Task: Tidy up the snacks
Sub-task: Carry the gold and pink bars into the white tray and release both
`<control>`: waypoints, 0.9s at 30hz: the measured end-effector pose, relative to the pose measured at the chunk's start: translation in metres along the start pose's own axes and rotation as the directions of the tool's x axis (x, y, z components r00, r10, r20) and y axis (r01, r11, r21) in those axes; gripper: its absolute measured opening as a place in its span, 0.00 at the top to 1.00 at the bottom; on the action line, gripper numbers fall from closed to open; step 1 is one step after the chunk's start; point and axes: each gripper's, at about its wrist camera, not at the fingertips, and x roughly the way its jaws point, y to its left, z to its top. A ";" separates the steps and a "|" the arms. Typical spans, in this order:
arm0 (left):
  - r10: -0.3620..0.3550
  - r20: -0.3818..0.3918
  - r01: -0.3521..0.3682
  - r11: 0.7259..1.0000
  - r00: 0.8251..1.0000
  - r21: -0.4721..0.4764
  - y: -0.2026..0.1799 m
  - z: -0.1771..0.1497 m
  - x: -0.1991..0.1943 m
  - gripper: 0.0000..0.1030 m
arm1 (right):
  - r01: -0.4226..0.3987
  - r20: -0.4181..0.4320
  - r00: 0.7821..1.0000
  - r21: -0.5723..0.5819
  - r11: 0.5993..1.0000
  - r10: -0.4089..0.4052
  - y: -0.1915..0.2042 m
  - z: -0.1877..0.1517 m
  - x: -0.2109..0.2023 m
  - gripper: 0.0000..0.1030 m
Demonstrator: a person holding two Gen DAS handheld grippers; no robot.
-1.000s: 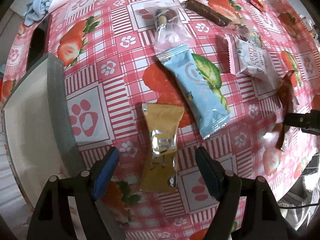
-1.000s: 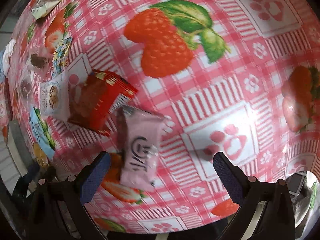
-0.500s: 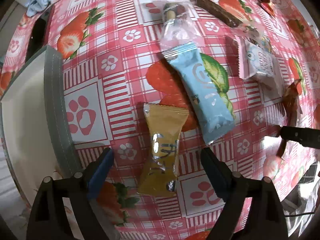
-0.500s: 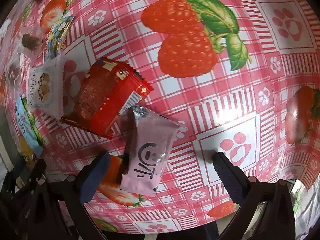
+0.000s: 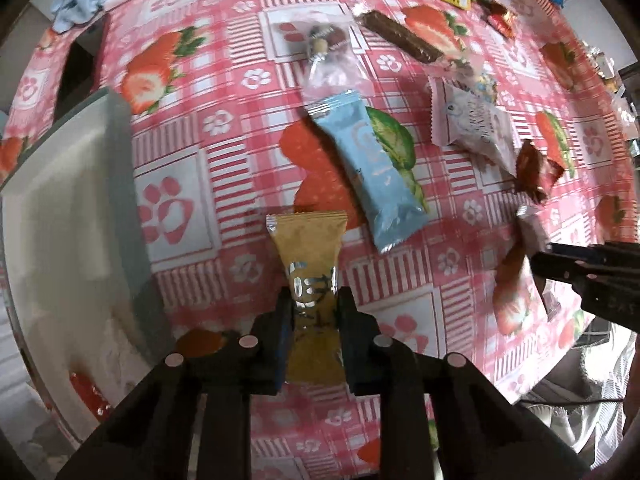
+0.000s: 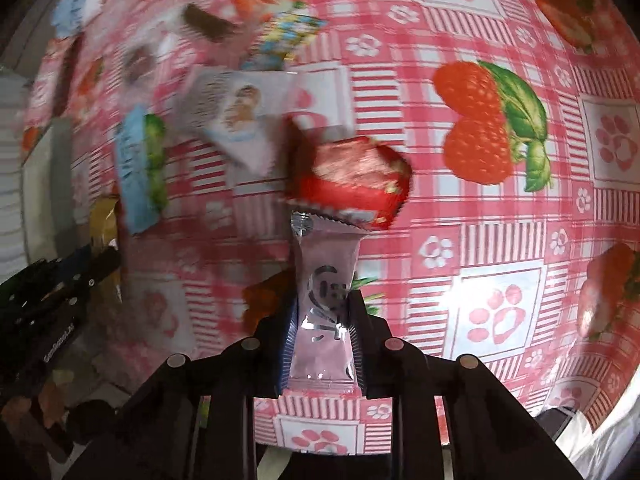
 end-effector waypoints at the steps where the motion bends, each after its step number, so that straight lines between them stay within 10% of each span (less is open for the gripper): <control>1: 0.001 0.005 0.000 1.000 1.000 -0.004 0.001 -0.003 -0.003 0.77 | -0.001 0.000 1.000 -0.012 1.000 0.001 0.007 -0.003 -0.004 0.74; 17: 0.005 0.089 0.008 0.989 0.996 -0.145 0.055 -0.054 -0.067 0.77 | 0.048 -0.019 0.999 -0.092 0.995 -0.050 0.094 -0.011 -0.037 0.74; 21: 0.009 0.103 0.007 0.989 0.995 -0.150 0.062 -0.064 -0.076 0.77 | 0.091 -0.037 0.995 -0.028 0.995 -0.092 0.087 -0.012 -0.022 0.26; 27: 0.024 0.097 -0.010 0.990 0.995 -0.141 0.059 -0.062 -0.074 0.77 | 0.091 -0.067 0.993 -0.042 0.995 -0.093 0.106 -0.016 0.005 0.28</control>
